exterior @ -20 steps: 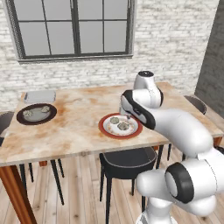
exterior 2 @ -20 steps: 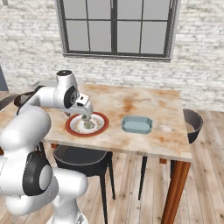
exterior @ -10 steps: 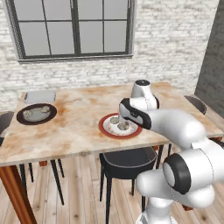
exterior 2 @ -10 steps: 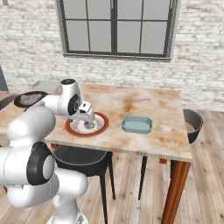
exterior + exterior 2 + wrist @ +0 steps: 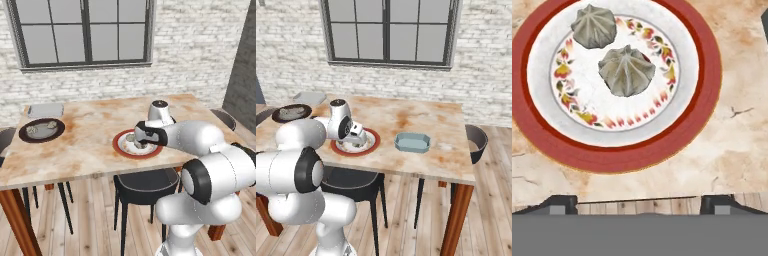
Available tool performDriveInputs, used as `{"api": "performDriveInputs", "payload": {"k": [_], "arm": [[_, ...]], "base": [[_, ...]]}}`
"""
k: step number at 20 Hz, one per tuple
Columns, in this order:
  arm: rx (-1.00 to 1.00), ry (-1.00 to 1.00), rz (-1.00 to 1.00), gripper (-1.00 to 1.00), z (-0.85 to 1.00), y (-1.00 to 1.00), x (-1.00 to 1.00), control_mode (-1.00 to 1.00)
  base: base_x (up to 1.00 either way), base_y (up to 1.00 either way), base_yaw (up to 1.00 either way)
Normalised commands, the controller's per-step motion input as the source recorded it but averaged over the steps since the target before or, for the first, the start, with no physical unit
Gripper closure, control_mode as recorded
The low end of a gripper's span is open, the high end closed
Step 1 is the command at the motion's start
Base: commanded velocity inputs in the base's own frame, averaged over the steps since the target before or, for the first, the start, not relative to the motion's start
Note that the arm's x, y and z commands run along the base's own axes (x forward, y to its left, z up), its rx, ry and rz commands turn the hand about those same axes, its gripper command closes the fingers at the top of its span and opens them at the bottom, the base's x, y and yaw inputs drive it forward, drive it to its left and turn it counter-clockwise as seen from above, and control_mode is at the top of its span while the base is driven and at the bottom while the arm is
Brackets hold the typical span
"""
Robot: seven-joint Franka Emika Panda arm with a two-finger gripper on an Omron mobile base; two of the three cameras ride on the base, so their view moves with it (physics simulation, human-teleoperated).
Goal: Place two dumplings into each of the tupperware containers and then place the containers in the fridge.
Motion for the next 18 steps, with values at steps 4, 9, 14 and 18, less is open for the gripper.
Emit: {"api": "performDriveInputs", "payload": {"k": [4, 9, 14, 18], "arm": [[0.0, 0.0, 0.0, -1.0, -0.07, 0.01, 0.39, -1.0], [0.0, 0.03, 0.0, -1.0, -0.11, 0.09, 0.25, -1.0], [0.0, 0.01, 0.0, -1.0, -0.26, 0.02, 0.26, -1.0], [0.0, 0.0, 0.0, -1.0, -0.33, 0.0, 0.29, -1.0]], "base": [[0.0, 0.0, 0.0], [0.0, 0.0, 0.0], [0.0, 0.0, 0.0], [0.0, 0.0, 0.0]]}}
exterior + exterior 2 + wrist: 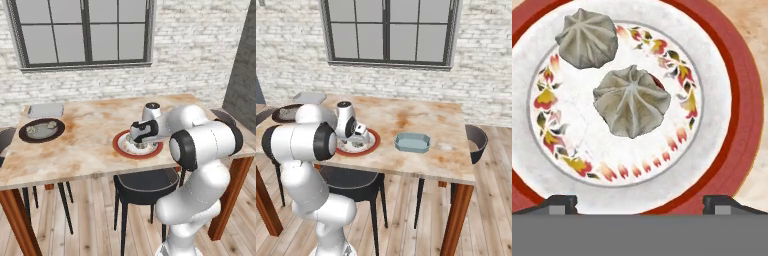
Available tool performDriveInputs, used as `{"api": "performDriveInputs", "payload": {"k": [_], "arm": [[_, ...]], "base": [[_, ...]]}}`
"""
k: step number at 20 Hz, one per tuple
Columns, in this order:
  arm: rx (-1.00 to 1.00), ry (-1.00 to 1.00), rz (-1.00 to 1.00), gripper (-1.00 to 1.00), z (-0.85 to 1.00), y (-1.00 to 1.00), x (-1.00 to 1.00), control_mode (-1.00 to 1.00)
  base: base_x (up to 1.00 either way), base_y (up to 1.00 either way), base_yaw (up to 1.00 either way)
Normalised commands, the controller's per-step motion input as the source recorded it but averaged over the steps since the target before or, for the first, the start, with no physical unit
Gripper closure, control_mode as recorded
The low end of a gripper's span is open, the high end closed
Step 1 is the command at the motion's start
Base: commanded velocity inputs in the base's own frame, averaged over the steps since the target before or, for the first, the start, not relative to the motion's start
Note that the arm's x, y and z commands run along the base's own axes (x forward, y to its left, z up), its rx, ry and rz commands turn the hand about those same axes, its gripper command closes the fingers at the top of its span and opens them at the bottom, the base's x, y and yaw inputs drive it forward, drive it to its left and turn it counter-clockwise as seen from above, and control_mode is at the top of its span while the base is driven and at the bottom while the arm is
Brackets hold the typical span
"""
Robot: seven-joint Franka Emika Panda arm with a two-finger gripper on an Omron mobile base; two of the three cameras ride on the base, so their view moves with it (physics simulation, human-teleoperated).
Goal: Place two dumplings into each of the tupperware containers and then place the containers in the fridge.
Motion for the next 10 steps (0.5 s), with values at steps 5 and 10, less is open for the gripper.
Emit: {"api": "performDriveInputs", "payload": {"k": [5, 10], "arm": [[0.0, 0.0, 0.0, -1.0, -0.34, 0.0, 0.21, -1.0], [0.0, 0.0, 0.0, -1.0, -0.1, 0.0, 0.36, -1.0]], "base": [[0.0, 0.0, 0.0], [0.0, 0.0, 0.0]]}}
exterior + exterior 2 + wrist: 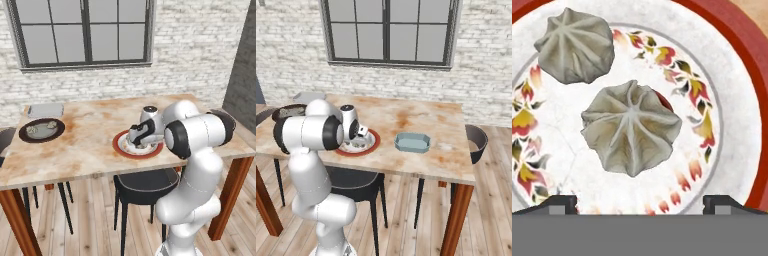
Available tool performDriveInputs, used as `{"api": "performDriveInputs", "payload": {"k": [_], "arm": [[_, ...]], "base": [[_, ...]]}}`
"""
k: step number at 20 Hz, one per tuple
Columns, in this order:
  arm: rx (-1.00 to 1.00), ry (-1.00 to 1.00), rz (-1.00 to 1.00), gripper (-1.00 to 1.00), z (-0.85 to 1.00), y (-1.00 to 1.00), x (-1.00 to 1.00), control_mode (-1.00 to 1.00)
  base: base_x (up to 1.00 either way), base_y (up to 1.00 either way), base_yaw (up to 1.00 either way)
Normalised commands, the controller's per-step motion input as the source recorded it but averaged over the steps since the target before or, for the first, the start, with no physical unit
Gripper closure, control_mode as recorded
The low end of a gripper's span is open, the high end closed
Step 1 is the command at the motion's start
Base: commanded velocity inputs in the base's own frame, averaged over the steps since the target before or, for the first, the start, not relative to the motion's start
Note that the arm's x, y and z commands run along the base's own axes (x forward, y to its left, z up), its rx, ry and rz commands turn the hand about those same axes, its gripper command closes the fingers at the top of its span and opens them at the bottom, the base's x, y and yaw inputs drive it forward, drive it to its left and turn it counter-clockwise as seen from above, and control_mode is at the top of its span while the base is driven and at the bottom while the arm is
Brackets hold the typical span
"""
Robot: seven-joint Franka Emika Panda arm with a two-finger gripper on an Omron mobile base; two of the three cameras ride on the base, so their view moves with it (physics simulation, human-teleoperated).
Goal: Place two dumplings into each of the tupperware containers and then place the containers in the fridge.
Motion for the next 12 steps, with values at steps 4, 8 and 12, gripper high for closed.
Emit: {"api": "performDriveInputs", "payload": {"k": [4, 8, 12], "arm": [[0.0, 0.0, 0.0, -1.0, -0.04, 0.0, 0.37, -1.0], [0.0, 0.0, 0.0, -1.0, -0.11, 0.0, 0.18, -1.0], [0.0, 0.04, 0.0, -1.0, -0.19, 0.0, 0.03, -1.0]], "base": [[0.0, 0.0, 0.0], [0.0, 0.0, 0.0], [0.0, 0.0, 0.0]]}}
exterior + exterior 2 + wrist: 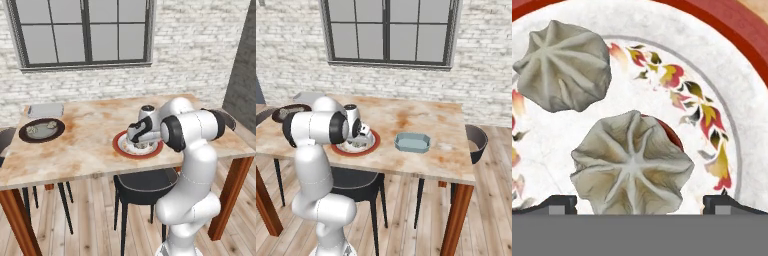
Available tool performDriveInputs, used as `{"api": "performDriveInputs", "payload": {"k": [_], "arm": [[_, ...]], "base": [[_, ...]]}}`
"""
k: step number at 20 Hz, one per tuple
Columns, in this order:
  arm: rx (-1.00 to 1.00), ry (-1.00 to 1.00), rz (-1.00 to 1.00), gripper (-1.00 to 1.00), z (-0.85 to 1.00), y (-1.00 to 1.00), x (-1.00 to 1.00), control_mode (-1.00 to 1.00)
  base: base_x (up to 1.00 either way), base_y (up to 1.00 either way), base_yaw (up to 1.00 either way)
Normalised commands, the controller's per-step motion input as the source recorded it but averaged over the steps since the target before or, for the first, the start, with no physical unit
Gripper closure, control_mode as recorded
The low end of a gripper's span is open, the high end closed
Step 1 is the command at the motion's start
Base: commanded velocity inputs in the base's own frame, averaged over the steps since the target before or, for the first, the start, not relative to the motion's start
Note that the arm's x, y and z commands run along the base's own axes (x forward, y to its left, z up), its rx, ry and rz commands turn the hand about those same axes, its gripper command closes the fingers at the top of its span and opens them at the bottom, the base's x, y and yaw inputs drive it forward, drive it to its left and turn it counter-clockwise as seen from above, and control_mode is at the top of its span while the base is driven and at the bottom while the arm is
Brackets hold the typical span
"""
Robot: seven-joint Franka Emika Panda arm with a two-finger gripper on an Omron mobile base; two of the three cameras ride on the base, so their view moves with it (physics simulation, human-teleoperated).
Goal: Place two dumplings into each of the tupperware containers and then place the containers in the fridge.
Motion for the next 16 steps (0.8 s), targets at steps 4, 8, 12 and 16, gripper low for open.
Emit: {"api": "performDriveInputs", "payload": {"k": [4, 8, 12, 16], "arm": [[0.0, 0.04, 0.0, -1.0, -0.2, 0.0, 0.02, -1.0], [0.0, 0.0, 0.0, -1.0, -0.07, 0.02, 0.13, -1.0], [0.0, 0.0, 0.0, -1.0, -0.04, 0.0, 0.16, -1.0], [0.0, 0.0, 0.0, 1.0, -0.03, 0.0, 0.05, -1.0]], "base": [[0.0, 0.0, 0.0], [0.0, 0.0, 0.0], [0.0, 0.0, 0.0], [0.0, 0.0, 0.0]]}}
